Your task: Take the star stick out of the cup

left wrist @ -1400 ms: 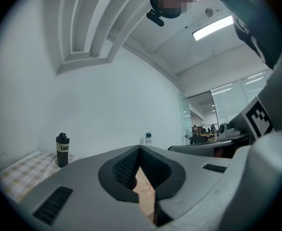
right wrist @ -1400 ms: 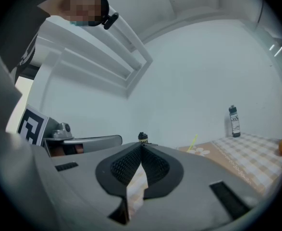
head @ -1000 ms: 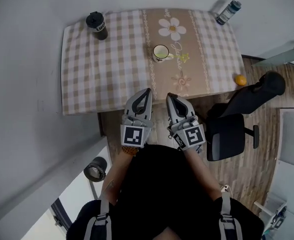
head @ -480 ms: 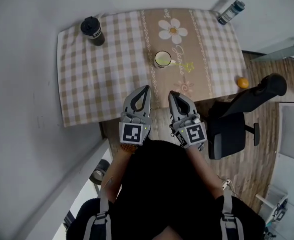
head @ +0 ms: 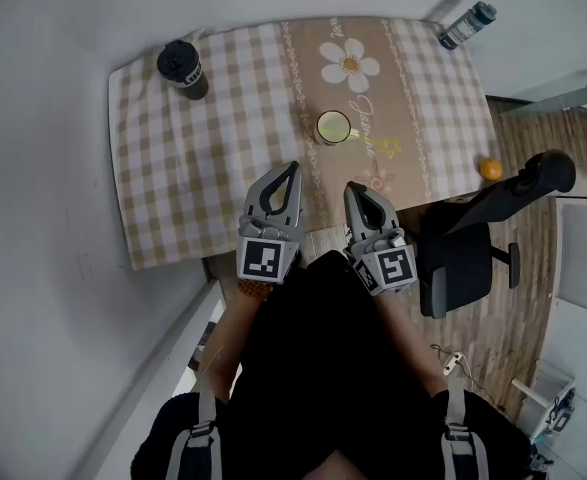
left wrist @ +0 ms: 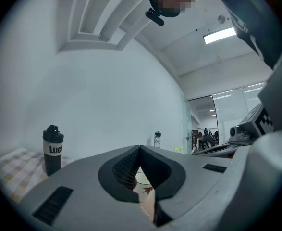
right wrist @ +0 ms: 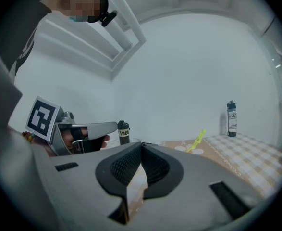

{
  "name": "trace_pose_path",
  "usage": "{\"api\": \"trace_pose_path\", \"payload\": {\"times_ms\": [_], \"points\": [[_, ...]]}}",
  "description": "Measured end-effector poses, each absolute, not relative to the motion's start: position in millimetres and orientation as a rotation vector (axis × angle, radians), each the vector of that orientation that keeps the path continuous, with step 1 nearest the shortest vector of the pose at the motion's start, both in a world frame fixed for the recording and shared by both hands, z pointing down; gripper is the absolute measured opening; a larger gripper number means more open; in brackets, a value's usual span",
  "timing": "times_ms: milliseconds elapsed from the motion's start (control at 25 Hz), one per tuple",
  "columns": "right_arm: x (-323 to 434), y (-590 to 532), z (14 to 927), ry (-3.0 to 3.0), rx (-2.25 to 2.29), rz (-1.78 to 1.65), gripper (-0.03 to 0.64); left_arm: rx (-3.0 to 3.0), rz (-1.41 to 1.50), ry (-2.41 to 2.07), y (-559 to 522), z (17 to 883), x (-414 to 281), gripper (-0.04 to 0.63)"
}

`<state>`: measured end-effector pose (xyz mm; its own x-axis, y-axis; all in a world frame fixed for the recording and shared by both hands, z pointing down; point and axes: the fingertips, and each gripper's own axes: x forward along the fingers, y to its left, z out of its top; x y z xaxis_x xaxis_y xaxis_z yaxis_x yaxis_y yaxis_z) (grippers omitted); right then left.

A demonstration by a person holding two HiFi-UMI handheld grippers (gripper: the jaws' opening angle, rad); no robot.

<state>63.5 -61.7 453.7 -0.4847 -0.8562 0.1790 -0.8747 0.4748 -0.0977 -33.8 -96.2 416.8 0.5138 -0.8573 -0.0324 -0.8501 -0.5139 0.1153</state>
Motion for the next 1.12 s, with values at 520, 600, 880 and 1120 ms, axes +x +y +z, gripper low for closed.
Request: {"api": "trace_pose_path", "payload": {"times_ms": [520,600,880,1120], "points": [[73.8,-74.9,472.8,-2.556,1.584,0.292,0.005,2.663,-0.125,-1.493,-98.4,422.1,-38.9,0.005],[76.2,-80.3,477.9,-2.553,1.583,0.289,0.005,2.653,-0.112,-1.505,-98.9,427.7,-41.2,0.005],[86.4,-99.5,497.7,-2.563,1.555,0.332,0.005,2.659,-0.069,-1.525,-110.0,434.9,-37.3,0.005],[95.0,-110.8,518.2,-2.544,1.559,0.42,0.005,2.669,-0.041,-1.541,-110.0,434.3,-37.5,0.005]]}}
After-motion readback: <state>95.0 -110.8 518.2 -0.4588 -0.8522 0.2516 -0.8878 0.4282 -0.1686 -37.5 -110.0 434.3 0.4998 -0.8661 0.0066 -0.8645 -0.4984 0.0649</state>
